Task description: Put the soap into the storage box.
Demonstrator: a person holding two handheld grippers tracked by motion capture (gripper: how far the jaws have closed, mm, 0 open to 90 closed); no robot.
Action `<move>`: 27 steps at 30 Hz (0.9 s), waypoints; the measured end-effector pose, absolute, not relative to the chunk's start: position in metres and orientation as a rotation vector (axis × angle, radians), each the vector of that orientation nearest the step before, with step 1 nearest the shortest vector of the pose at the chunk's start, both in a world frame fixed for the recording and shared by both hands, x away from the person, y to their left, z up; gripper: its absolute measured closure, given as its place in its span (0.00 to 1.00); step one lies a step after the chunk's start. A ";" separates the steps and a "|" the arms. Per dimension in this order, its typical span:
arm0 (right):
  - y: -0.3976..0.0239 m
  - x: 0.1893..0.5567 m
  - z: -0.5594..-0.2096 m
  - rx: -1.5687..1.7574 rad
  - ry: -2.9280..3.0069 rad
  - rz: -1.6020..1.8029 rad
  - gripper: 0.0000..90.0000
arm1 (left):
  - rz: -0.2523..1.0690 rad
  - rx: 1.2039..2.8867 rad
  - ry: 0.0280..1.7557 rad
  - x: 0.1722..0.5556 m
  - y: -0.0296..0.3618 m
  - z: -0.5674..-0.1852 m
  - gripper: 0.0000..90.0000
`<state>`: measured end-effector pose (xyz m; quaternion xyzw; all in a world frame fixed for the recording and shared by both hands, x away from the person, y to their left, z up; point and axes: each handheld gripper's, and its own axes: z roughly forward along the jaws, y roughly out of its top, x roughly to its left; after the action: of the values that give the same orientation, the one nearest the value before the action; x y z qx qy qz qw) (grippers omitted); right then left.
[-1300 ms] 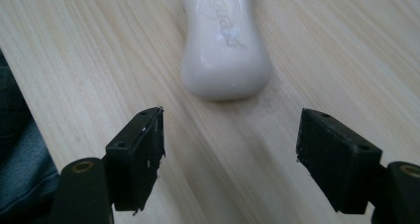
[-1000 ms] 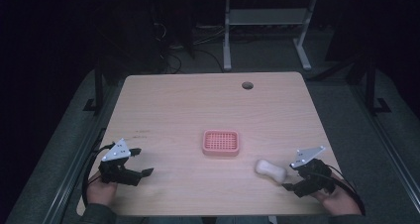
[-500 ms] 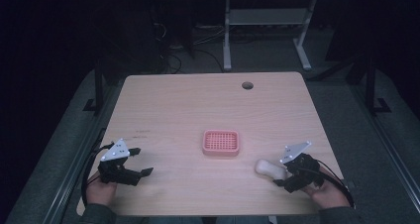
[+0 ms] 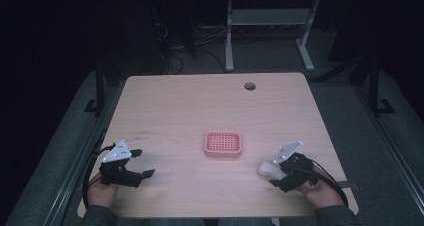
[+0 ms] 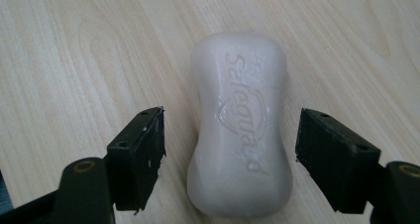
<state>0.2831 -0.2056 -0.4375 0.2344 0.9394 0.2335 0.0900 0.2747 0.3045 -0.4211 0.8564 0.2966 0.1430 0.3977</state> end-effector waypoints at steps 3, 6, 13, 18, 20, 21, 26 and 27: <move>-0.201 0.286 -0.439 0.691 2.801 0.671 0.32 | 0.361 2.169 0.750 0.275 0.304 -0.421 0.16; -0.196 0.290 -0.441 0.692 2.816 0.631 0.34 | 0.361 2.169 0.750 0.275 0.305 -0.421 0.16; -0.193 0.296 -0.445 0.700 2.831 0.597 0.40 | 0.359 2.166 0.751 0.275 0.304 -0.421 0.16; -0.195 0.296 -0.447 0.695 2.838 0.585 0.44 | 0.361 2.167 0.750 0.275 0.304 -0.421 0.16; -0.195 0.296 -0.447 0.689 2.834 0.584 0.46 | 0.361 2.170 0.746 0.275 0.303 -0.421 0.16; -0.195 0.296 -0.447 0.702 2.839 0.587 0.47 | 0.360 2.170 0.746 0.275 0.303 -0.422 0.16; -0.194 0.296 -0.447 0.677 2.842 0.590 0.52 | 0.361 2.168 0.748 0.275 0.304 -0.421 0.16; -0.194 0.296 -0.447 0.677 2.843 0.584 0.52 | 0.360 2.167 0.749 0.275 0.304 -0.421 0.16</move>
<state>0.2959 -0.1937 -0.4465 0.2264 0.9509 0.1952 0.0807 0.2751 0.3035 -0.4214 0.8562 0.2960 0.1423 0.3987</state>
